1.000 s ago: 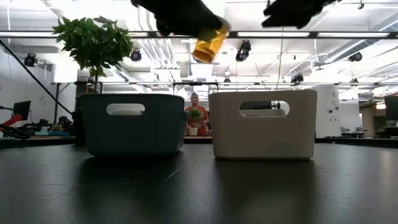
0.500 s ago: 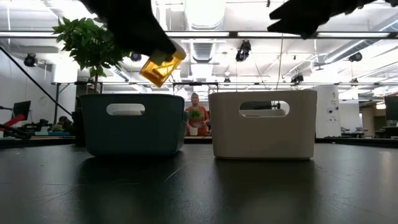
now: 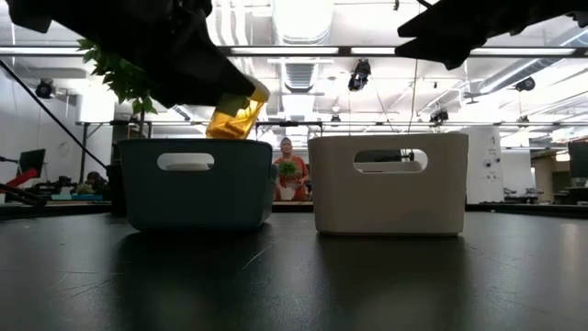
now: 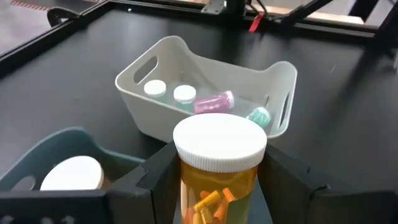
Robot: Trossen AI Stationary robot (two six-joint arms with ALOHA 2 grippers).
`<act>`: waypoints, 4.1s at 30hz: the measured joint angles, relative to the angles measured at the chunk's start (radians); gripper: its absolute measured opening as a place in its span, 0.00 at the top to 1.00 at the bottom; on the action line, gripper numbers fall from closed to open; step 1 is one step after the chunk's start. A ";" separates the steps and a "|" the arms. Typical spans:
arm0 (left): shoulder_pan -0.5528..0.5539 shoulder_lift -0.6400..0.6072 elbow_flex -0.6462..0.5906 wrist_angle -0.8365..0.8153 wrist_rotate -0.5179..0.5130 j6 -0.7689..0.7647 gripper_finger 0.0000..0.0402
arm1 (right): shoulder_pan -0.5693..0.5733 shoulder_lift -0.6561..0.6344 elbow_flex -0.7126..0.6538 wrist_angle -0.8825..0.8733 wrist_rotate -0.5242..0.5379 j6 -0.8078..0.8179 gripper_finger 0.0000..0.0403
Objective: Pick and place medicine bottles into bin by pill shape (circle, oval)
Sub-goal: Put the orange capsule bottle into the blue bin
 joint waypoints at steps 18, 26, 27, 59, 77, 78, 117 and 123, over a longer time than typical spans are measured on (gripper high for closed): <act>0.000 0.009 -0.081 0.140 -0.077 0.026 0.57 | 0.000 0.002 0.000 0.001 0.000 0.009 0.31; 0.000 0.080 -0.081 0.175 -0.072 0.027 0.57 | 0.000 0.002 0.000 0.000 0.001 0.008 0.31; 0.000 0.084 -0.081 0.177 -0.072 0.027 0.57 | 0.000 0.002 0.000 0.000 0.001 0.008 0.31; 0.000 0.088 -0.081 0.176 -0.071 0.026 0.48 | 0.000 -0.001 0.000 0.001 -0.001 0.013 0.31; -0.012 0.064 -0.078 0.175 -0.021 0.028 0.47 | -0.006 -0.078 0.000 0.184 -0.203 0.225 0.31; -0.014 0.064 -0.078 0.175 -0.021 0.028 0.47 | -0.006 -0.078 0.000 0.181 -0.202 0.225 0.31; -0.035 -0.015 -0.076 0.059 0.008 0.000 0.47 | -0.007 -0.040 0.036 0.176 -0.180 0.101 0.31; -0.034 -0.015 -0.079 0.017 0.007 0.001 0.47 | -0.008 -0.033 0.036 0.175 -0.180 0.109 0.31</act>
